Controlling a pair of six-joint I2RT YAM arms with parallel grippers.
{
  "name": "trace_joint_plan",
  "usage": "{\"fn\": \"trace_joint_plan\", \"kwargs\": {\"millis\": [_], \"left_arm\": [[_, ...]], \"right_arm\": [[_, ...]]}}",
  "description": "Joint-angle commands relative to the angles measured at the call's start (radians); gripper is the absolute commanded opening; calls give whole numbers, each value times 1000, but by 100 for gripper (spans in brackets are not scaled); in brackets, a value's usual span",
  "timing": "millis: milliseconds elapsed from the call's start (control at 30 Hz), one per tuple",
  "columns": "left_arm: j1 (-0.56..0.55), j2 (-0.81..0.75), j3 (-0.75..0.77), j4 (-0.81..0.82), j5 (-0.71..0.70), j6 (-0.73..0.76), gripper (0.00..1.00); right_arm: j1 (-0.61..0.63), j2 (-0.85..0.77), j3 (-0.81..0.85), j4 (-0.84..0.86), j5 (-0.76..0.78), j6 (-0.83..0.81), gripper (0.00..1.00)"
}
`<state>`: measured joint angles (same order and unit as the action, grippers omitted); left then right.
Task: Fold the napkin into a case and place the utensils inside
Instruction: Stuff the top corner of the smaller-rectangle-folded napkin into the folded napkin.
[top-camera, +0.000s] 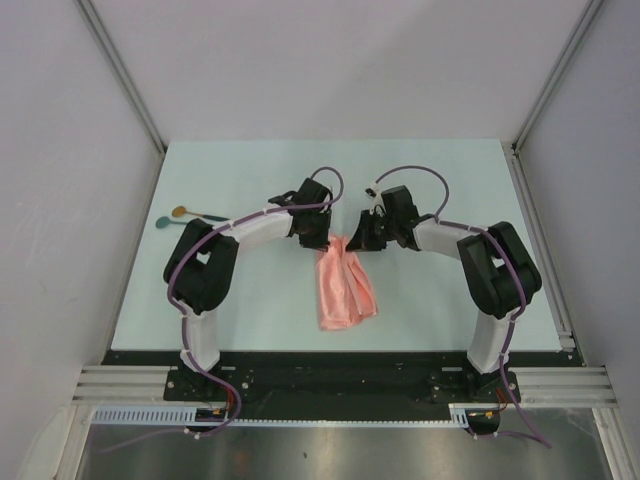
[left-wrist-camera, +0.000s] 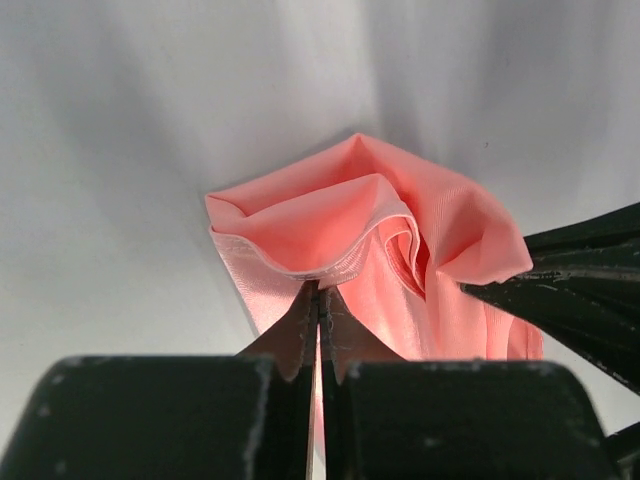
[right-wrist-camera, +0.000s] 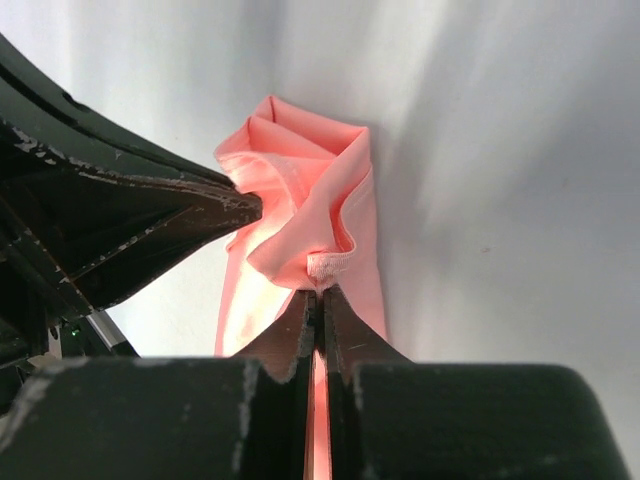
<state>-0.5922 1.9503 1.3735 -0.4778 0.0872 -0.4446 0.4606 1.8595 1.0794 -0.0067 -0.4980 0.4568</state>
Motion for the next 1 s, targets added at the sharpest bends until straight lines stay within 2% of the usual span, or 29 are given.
{"fn": "trace_joint_plan", "kwargs": {"millis": [0,233,500,800,967], "left_arm": [[14,-56,7,24,49,-22,0],[20,-62,15,34,92,-29,0],[22,-59,4,27,105,-26,0],[22,-51,19,21,125,-32,0],[22,-63,19,18,131,-32,0]], "right_arm": [[1,-36,24,-4,-36,3,0],[38,-11,22,-3,-56,29,0],[-17,-39,-15,40,-77,20,0],[18,-25,-3,22,-90,20,0],[62,15,-9,59,-79,112,0]]}}
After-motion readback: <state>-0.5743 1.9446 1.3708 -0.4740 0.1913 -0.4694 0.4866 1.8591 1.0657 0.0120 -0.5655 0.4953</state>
